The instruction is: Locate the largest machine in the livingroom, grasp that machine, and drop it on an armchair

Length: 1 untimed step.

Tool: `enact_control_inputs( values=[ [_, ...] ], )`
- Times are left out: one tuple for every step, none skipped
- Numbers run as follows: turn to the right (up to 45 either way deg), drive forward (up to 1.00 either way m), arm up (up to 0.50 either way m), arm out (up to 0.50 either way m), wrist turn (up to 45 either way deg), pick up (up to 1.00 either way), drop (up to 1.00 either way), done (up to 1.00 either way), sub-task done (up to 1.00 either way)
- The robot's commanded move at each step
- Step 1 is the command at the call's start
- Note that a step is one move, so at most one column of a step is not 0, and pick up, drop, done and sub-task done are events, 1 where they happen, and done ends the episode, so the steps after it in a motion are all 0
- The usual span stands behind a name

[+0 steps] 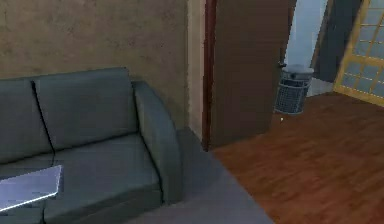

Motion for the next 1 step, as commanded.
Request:
enact_control_inputs(
  values=[
    [-24.0,0.00,0.00,0.00,0.0,0.00,0.00,0.00,0.00]
  ],
)
